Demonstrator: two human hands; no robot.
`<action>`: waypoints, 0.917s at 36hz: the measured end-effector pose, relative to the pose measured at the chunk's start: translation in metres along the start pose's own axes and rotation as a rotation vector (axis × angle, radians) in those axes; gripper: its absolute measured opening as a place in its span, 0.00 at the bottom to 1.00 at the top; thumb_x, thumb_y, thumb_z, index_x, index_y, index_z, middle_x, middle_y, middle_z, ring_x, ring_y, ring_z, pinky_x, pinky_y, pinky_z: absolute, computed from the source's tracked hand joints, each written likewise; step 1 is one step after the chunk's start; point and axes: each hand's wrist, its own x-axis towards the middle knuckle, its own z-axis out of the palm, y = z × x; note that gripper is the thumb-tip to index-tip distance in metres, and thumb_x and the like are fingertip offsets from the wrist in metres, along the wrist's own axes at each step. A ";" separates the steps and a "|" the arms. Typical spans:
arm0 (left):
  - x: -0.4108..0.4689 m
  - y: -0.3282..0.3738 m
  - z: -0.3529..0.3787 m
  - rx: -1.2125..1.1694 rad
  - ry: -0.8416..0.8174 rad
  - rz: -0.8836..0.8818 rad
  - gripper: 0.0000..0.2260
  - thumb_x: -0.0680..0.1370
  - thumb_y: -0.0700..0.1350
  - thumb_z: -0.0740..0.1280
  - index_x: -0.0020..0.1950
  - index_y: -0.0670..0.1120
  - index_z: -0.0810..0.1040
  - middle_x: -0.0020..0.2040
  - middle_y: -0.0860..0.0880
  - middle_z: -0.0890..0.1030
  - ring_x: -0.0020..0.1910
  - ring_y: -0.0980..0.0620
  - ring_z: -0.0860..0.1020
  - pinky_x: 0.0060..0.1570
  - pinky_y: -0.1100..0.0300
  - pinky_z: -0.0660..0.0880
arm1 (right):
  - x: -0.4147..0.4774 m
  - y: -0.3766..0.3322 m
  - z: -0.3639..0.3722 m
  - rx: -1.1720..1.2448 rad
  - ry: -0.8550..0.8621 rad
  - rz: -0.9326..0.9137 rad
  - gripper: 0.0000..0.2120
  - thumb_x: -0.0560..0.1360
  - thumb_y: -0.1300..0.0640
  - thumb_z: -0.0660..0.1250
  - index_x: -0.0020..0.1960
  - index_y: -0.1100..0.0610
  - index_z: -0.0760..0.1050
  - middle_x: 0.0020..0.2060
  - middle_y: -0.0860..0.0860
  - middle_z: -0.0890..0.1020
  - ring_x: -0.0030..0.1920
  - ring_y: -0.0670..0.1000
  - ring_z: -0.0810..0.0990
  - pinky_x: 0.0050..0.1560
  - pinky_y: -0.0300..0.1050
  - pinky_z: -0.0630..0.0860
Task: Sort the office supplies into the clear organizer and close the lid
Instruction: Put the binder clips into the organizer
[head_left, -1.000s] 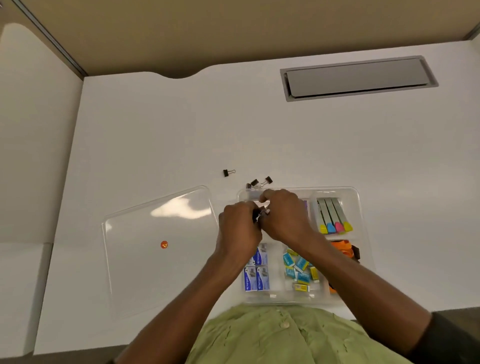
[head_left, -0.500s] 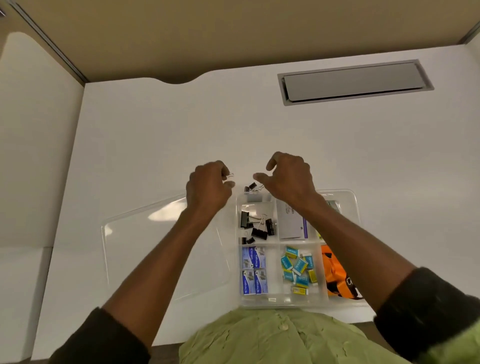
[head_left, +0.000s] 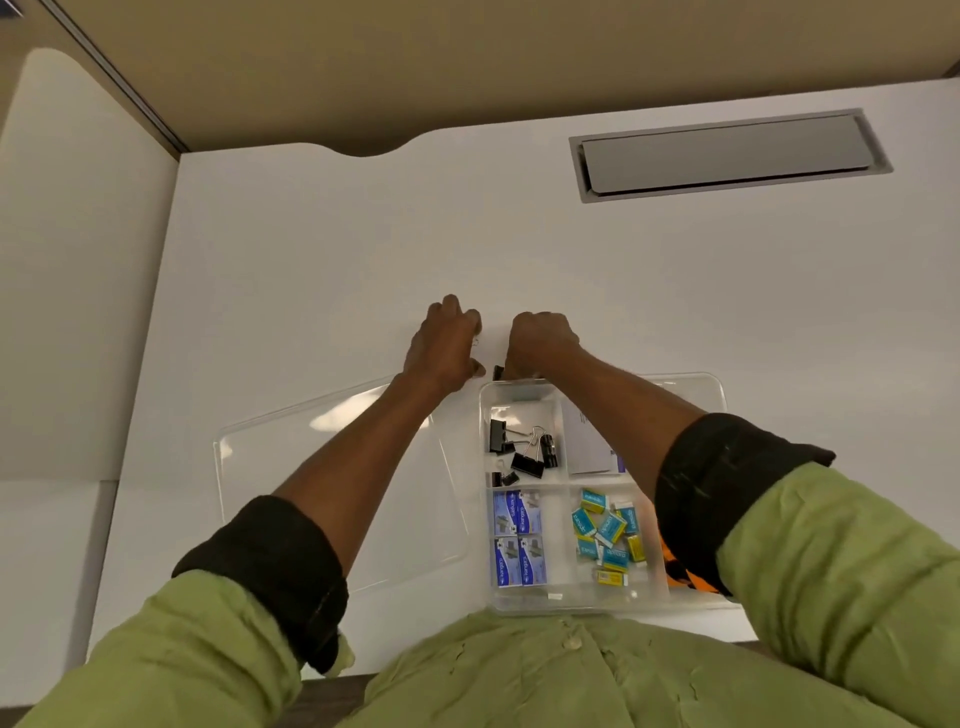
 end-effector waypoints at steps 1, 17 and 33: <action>0.001 0.000 0.001 -0.009 0.007 -0.001 0.23 0.70 0.46 0.82 0.61 0.43 0.79 0.62 0.42 0.75 0.60 0.42 0.74 0.55 0.48 0.77 | 0.002 0.000 0.001 -0.004 0.005 -0.010 0.14 0.73 0.52 0.72 0.50 0.57 0.70 0.44 0.52 0.77 0.53 0.57 0.81 0.47 0.45 0.70; -0.013 -0.002 -0.004 -0.375 0.128 -0.225 0.04 0.71 0.38 0.76 0.45 0.41 0.87 0.46 0.45 0.87 0.50 0.45 0.84 0.54 0.50 0.80 | 0.004 0.004 0.006 0.295 0.199 0.160 0.18 0.63 0.56 0.77 0.39 0.55 0.66 0.37 0.51 0.71 0.41 0.57 0.74 0.35 0.43 0.70; -0.061 0.028 -0.032 -0.474 0.288 -0.124 0.07 0.72 0.41 0.79 0.48 0.44 0.85 0.47 0.48 0.83 0.41 0.54 0.79 0.50 0.54 0.81 | -0.004 0.019 -0.018 0.497 0.189 0.190 0.17 0.64 0.57 0.80 0.50 0.59 0.81 0.46 0.54 0.85 0.49 0.56 0.84 0.51 0.49 0.83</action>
